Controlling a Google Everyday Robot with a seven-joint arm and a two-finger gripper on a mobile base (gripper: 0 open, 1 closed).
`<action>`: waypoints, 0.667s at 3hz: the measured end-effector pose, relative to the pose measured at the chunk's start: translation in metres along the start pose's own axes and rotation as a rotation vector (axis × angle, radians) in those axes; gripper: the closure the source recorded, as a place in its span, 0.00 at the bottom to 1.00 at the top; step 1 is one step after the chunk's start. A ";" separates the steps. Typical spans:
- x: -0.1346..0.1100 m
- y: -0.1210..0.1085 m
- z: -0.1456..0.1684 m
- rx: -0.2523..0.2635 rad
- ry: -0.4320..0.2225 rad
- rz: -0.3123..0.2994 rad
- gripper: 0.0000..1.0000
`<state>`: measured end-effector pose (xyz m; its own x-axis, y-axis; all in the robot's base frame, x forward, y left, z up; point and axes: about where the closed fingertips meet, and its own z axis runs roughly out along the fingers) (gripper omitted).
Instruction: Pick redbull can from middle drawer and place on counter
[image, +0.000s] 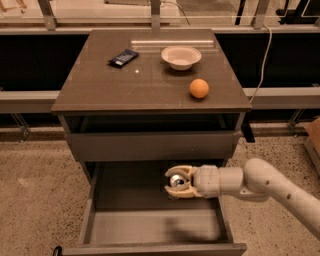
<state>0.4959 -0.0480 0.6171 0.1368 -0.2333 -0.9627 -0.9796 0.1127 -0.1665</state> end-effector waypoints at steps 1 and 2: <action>-0.131 -0.022 -0.057 -0.058 0.023 -0.206 1.00; -0.192 -0.029 -0.083 -0.100 0.026 -0.295 1.00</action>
Offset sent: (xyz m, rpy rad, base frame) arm -0.0159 -0.0592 0.2900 -0.1117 -0.3541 0.2181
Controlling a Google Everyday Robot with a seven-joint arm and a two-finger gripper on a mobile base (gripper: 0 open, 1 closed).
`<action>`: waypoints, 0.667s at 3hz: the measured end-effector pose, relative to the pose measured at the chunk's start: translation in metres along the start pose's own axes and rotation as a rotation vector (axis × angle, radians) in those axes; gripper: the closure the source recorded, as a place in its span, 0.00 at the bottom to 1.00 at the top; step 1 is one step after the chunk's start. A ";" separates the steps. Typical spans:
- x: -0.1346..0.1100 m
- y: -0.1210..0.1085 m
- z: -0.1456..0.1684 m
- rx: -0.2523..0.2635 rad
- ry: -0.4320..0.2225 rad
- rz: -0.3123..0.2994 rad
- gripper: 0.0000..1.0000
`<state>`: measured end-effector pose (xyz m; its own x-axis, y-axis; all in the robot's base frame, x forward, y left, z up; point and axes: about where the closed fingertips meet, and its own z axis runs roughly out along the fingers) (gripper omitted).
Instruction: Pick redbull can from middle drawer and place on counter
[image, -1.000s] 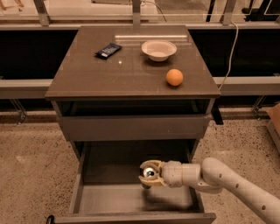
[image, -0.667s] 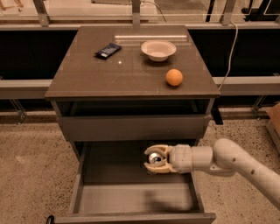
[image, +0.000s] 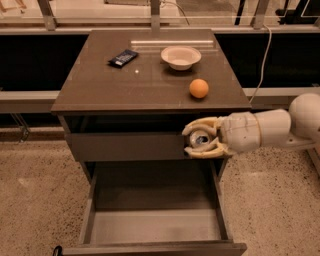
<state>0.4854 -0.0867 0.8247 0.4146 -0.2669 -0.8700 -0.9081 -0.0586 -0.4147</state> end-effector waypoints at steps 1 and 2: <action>-0.068 -0.040 -0.018 -0.069 0.001 -0.090 1.00; -0.118 -0.074 -0.012 -0.140 -0.007 -0.150 1.00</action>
Offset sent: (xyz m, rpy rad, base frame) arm 0.0256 0.0312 0.1745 -0.0778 -0.1425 0.2143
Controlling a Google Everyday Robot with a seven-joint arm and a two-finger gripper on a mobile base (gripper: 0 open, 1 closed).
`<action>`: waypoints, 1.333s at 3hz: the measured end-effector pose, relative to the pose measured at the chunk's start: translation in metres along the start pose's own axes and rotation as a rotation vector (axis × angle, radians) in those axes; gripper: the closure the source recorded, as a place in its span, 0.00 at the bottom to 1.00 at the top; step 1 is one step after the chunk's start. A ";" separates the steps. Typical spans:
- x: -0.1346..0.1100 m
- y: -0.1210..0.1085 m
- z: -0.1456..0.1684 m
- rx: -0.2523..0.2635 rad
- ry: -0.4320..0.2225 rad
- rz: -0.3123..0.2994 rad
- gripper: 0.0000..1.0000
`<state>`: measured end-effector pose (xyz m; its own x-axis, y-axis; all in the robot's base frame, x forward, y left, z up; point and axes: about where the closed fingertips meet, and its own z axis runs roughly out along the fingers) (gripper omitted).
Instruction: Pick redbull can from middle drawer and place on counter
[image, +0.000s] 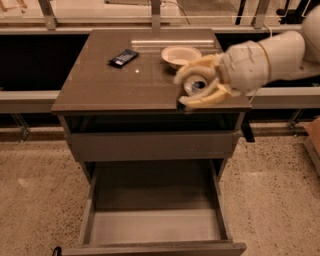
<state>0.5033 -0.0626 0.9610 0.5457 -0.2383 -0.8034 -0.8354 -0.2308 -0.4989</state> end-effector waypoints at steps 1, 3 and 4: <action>-0.035 -0.042 0.023 -0.061 -0.035 -0.042 1.00; -0.025 -0.046 0.024 -0.013 -0.020 0.022 1.00; -0.002 -0.064 0.026 0.058 -0.001 0.149 1.00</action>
Offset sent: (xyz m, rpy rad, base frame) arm 0.0094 0.0256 0.0288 -0.0094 -0.0044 0.0577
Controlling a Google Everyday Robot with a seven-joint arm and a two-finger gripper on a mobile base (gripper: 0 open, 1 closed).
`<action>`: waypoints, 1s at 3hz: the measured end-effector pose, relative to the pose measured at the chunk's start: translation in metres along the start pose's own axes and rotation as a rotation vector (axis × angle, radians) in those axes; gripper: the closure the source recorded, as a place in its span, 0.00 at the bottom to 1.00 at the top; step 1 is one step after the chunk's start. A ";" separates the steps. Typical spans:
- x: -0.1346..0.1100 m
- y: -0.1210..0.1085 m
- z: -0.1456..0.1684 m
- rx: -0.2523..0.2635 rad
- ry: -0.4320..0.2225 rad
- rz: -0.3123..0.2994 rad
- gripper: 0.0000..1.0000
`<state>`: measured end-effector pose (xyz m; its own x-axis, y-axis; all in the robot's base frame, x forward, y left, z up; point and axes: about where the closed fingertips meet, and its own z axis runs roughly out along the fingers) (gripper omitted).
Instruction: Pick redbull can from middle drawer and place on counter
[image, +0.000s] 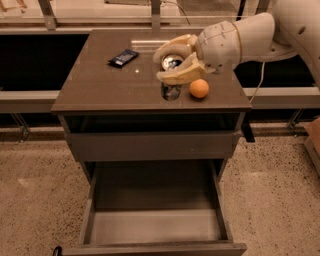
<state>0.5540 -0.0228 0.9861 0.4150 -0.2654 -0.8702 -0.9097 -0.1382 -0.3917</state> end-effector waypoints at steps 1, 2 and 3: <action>0.021 -0.028 0.008 0.025 0.003 0.103 1.00; 0.036 -0.046 0.015 0.021 -0.011 0.165 1.00; 0.060 -0.061 0.030 0.024 -0.025 0.241 1.00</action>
Offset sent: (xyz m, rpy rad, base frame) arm 0.0825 0.0093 -0.0252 0.0261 0.2210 -0.0841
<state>0.6340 -0.0018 0.9485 0.1859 -0.2640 -0.9464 -0.9826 -0.0506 -0.1788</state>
